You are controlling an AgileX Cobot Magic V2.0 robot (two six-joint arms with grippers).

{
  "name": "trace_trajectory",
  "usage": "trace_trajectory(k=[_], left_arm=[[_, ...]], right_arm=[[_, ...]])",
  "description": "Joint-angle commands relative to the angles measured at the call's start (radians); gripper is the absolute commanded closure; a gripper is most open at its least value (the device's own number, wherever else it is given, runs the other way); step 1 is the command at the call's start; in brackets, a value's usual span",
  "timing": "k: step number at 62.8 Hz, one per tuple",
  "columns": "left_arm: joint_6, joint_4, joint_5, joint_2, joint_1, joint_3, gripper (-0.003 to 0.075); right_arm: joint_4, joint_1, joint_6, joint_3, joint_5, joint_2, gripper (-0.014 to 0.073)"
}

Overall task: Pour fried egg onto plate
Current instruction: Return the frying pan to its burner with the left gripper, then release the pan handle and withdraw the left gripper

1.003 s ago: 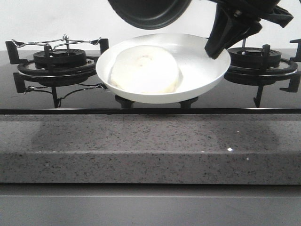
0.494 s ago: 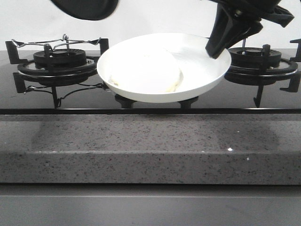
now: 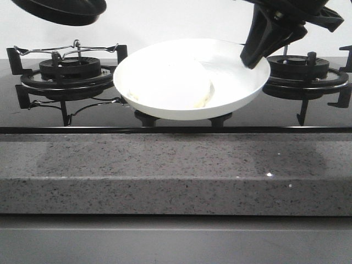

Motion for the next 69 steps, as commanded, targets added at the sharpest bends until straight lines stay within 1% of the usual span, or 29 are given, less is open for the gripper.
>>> trace_trajectory(k=[1, 18, 29, 32, 38, 39, 46, 49, 57, 64, 69], left_arm=[[-0.013, -0.149, 0.021, 0.001, 0.012, -0.033, 0.0741], [-0.013, -0.193, 0.032, 0.134, 0.015, -0.033, 0.0741], [-0.013, -0.158, 0.05, 0.166, 0.015, -0.033, 0.0738], [-0.013, -0.148, 0.05, 0.17, 0.015, -0.033, 0.0724], [-0.013, -0.112, 0.061, 0.17, 0.015, -0.033, 0.0566], [-0.013, -0.106, 0.061, 0.17, 0.015, -0.033, 0.0531], [-0.013, -0.055, 0.058, 0.17, 0.015, -0.033, 0.0365], [-0.013, -0.029, 0.058, 0.17, 0.015, -0.033, 0.0308], [-0.013, 0.032, 0.074, 0.17, 0.026, -0.054, 0.0218], [-0.017, 0.049, 0.144, 0.167, 0.051, -0.103, 0.0183], [-0.041, 0.061, 0.187, 0.164, 0.07, -0.143, 0.0181]], right_arm=[[0.029, -0.001, -0.003, -0.028, -0.045, -0.043, 0.0711], [0.029, -0.001, -0.003, -0.028, -0.045, -0.043, 0.0711], [0.029, -0.001, -0.003, -0.028, -0.046, -0.043, 0.0711], [0.029, -0.001, -0.003, -0.028, -0.046, -0.043, 0.0711], [0.029, -0.001, -0.003, -0.028, -0.046, -0.043, 0.0711], [0.029, -0.001, -0.003, -0.028, -0.046, -0.043, 0.0711], [0.029, -0.001, -0.003, -0.028, -0.046, -0.043, 0.0711], [0.029, -0.001, -0.003, -0.028, -0.046, -0.043, 0.0711], [0.029, -0.001, -0.003, -0.028, -0.046, -0.043, 0.0711], [0.029, -0.001, -0.003, -0.028, -0.046, -0.043, 0.0711], [0.029, -0.001, -0.003, -0.028, -0.046, -0.043, 0.0711]])
